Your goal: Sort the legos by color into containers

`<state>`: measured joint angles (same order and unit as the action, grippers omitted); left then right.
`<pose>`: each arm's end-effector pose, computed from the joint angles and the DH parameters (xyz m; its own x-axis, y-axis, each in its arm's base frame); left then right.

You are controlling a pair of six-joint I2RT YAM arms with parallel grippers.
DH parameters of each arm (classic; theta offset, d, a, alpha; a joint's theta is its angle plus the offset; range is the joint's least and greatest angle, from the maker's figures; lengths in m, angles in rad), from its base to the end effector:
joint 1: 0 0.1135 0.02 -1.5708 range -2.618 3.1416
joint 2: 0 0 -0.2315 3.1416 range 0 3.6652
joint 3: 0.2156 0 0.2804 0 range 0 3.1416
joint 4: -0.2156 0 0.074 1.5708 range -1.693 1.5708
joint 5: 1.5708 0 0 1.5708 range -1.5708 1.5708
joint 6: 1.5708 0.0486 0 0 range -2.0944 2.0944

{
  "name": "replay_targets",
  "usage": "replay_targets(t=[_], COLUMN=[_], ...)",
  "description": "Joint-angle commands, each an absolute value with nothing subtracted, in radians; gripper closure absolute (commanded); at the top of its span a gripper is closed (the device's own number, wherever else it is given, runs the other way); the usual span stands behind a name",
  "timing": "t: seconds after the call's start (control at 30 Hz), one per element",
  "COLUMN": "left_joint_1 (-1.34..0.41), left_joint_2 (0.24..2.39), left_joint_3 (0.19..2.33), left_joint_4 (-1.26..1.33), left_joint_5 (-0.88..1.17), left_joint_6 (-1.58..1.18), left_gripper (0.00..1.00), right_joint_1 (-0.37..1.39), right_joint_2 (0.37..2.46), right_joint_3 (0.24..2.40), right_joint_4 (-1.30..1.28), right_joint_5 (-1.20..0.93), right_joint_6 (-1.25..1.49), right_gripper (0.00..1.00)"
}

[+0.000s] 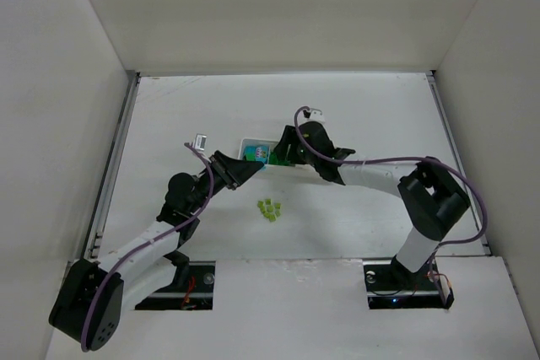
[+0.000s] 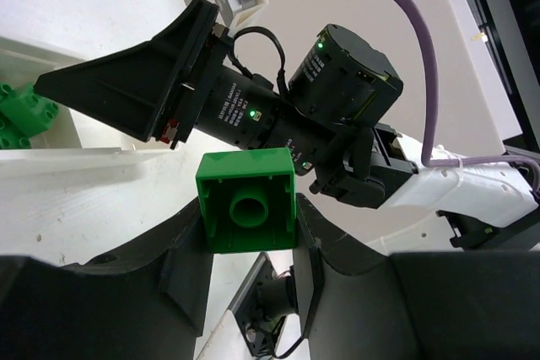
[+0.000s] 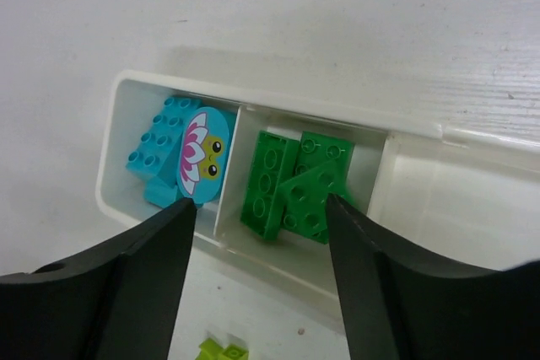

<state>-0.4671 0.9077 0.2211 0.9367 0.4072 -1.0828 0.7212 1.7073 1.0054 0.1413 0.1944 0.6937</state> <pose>0.2077 -0.1263 0.1981 -0.5642 -0.6238 -0.5409 0.5497 0.2049 -0.8098 0.3084 0.2587 0.1471 -0.6427 0.2703 -0.7169 -0.1483 0.8741 0.4625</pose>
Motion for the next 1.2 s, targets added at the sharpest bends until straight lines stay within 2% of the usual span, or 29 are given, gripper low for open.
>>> replay_targets(t=[0.0, 0.2, 0.37, 0.5, 0.6, 0.87, 1.07, 1.17], left_joint_1=[-0.466, -0.473, -0.490, -0.492, -0.490, -0.508, -0.573, -0.611], left_joint_2=[0.905, 0.900, 0.916, 0.914, 0.905, 0.890, 0.933, 0.948], left_joint_3=[0.212, 0.221, 0.216, 0.206, 0.204, 0.181, 0.182, 0.202], left_joint_4=[1.026, 1.038, 1.092, 1.109, 1.109, 1.094, 1.094, 1.095], left_joint_5=[0.413, 0.376, 0.387, 0.380, 0.373, 0.429, 0.485, 0.518], left_joint_6=[-1.078, -1.115, -1.134, -1.158, -1.178, -1.128, -1.042, -1.020], left_gripper=[0.83, 0.83, 0.83, 0.82, 0.81, 0.81, 0.81, 0.81], right_joint_1=[0.728, 0.726, 0.714, 0.711, 0.722, 0.706, 0.723, 0.728], right_joint_2=[1.648, 1.435, 1.241, 1.232, 1.250, 1.282, 1.284, 1.295], right_joint_3=[1.020, 0.870, 0.634, 0.566, 0.555, 0.561, 0.610, 0.646], right_joint_4=[0.163, 0.274, 0.611, 0.791, 0.873, 0.914, 0.799, 0.750], right_joint_5=[0.218, 0.184, -0.056, -0.211, -0.255, -0.330, -0.331, -0.365], right_joint_6=[0.684, 0.707, 0.853, 0.949, 0.969, 1.131, 1.011, 0.942], right_gripper=[0.28, 0.27, 0.25, 0.18, 0.18, 0.13, 0.11, 0.15])
